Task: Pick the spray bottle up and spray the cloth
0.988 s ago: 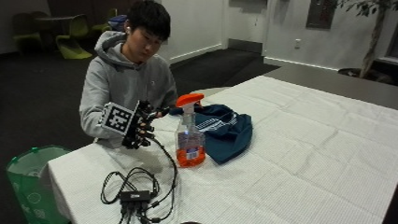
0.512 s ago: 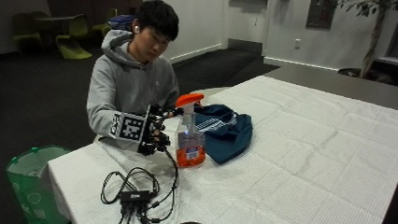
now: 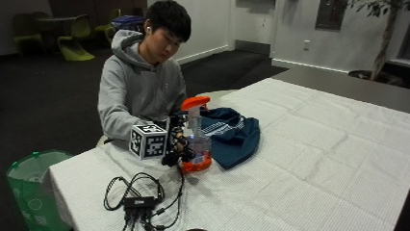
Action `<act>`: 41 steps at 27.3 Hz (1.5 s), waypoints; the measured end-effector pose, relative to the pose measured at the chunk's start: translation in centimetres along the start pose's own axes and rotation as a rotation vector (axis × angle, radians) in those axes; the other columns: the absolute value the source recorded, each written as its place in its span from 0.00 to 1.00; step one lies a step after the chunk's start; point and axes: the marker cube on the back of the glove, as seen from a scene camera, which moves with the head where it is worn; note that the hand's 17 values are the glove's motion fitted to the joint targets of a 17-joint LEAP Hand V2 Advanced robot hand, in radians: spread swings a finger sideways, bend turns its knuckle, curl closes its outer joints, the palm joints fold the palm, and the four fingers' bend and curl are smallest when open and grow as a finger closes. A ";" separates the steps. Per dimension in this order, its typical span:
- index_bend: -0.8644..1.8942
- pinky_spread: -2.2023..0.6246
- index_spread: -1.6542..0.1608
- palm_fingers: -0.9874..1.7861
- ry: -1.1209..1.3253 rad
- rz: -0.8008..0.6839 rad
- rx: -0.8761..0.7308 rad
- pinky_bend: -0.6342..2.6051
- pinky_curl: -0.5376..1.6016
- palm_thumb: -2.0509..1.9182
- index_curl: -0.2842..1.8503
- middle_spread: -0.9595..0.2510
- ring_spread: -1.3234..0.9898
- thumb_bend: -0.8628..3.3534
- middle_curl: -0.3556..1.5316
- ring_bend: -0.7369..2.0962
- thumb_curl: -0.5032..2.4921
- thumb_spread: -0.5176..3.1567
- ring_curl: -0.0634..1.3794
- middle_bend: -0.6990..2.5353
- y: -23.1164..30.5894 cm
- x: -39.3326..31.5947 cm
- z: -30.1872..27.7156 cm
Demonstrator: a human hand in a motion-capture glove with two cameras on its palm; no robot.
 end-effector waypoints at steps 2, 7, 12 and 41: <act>0.34 0.85 0.75 0.33 0.001 0.007 -0.005 0.37 0.41 0.64 0.17 0.87 0.60 0.19 0.37 0.43 0.28 0.37 0.25 0.30 -0.1 0.0 0.3; 0.34 0.85 0.76 0.34 0.030 0.016 -0.021 0.37 0.41 0.63 0.17 0.87 0.59 0.20 0.37 0.44 0.28 0.37 0.25 0.31 -0.5 -0.4 0.9; 0.35 0.85 0.76 0.35 0.066 0.023 -0.042 0.37 0.41 0.63 0.17 0.86 0.59 0.20 0.37 0.44 0.28 0.37 0.25 0.31 -0.3 -0.5 1.4; 0.42 0.82 0.79 0.74 0.069 -0.016 -0.178 0.25 0.37 0.68 0.29 0.74 0.53 0.20 0.40 0.43 0.29 0.37 0.27 0.36 -2.9 -4.1 4.7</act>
